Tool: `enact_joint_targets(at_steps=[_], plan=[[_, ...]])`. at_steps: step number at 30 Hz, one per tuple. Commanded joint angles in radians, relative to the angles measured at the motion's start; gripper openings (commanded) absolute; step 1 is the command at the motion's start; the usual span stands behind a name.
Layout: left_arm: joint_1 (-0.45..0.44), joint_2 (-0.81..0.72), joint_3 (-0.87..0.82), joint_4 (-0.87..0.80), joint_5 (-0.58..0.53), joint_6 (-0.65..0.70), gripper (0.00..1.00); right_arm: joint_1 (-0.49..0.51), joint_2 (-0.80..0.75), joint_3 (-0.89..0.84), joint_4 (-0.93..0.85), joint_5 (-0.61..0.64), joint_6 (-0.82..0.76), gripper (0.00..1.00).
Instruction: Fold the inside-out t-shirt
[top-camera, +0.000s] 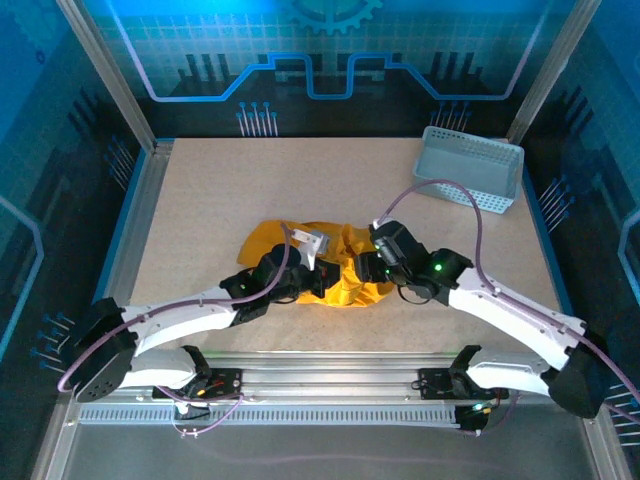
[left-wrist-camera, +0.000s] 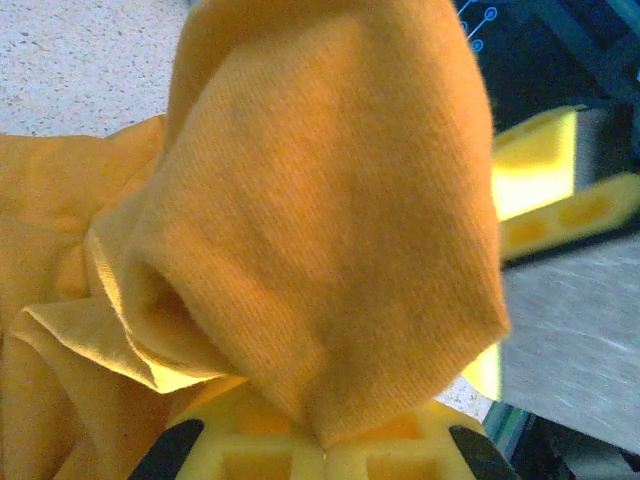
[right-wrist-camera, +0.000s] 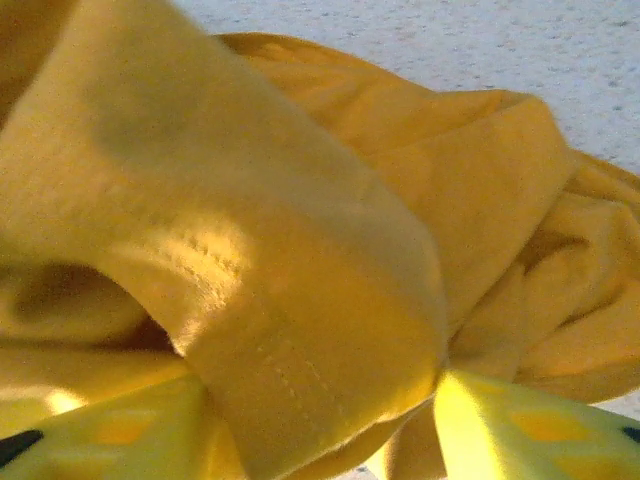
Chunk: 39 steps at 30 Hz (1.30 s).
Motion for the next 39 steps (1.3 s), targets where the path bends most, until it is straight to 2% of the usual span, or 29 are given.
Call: enact_joint_targets(at_steps=[1,3,5,8,10,11,14,16,20,24,26,31,34,39], plan=[[0.003,-0.038,-0.013,0.014,0.036,0.037,0.00,-0.014,0.041,0.058,-0.074,0.148,0.054,0.43],[0.003,-0.048,-0.021,-0.004,0.035,0.048,0.00,-0.050,0.039,0.058,-0.118,0.194,0.077,0.26],[0.003,-0.059,-0.033,-0.026,0.030,0.058,0.00,-0.106,0.007,0.030,-0.117,0.186,0.068,0.14],[0.004,-0.070,-0.054,-0.044,0.033,0.069,0.01,-0.208,-0.055,-0.044,-0.062,0.104,0.033,0.13],[0.004,-0.068,-0.066,-0.045,0.039,0.070,0.01,-0.272,-0.077,-0.091,-0.034,0.027,0.017,0.15],[0.003,-0.065,-0.069,-0.042,0.046,0.071,0.01,-0.299,-0.081,-0.105,-0.027,-0.003,0.009,0.19],[0.004,-0.049,-0.068,-0.035,0.077,0.074,0.01,-0.340,-0.081,-0.098,-0.065,-0.024,0.000,0.43],[0.003,-0.036,-0.062,-0.026,0.091,0.073,0.01,-0.339,-0.100,-0.082,-0.076,-0.051,-0.024,0.47],[0.004,-0.011,-0.037,-0.027,0.106,0.079,0.01,-0.286,-0.200,-0.079,-0.043,-0.183,-0.071,0.48],[0.005,0.006,-0.023,-0.019,0.106,0.080,0.02,-0.134,-0.260,-0.094,-0.008,-0.230,-0.086,0.46],[0.004,0.014,-0.017,-0.017,0.108,0.080,0.01,-0.064,-0.261,-0.109,0.022,-0.238,-0.101,0.46],[0.005,0.025,-0.001,-0.031,0.116,0.082,0.01,0.027,-0.175,-0.157,0.151,-0.344,-0.104,0.44],[0.004,0.011,-0.003,-0.042,0.115,0.083,0.01,0.053,-0.112,-0.150,0.170,-0.309,-0.107,0.39],[0.005,-0.002,-0.012,-0.041,0.129,0.083,0.02,0.047,-0.043,-0.107,0.172,-0.133,-0.128,0.39]])
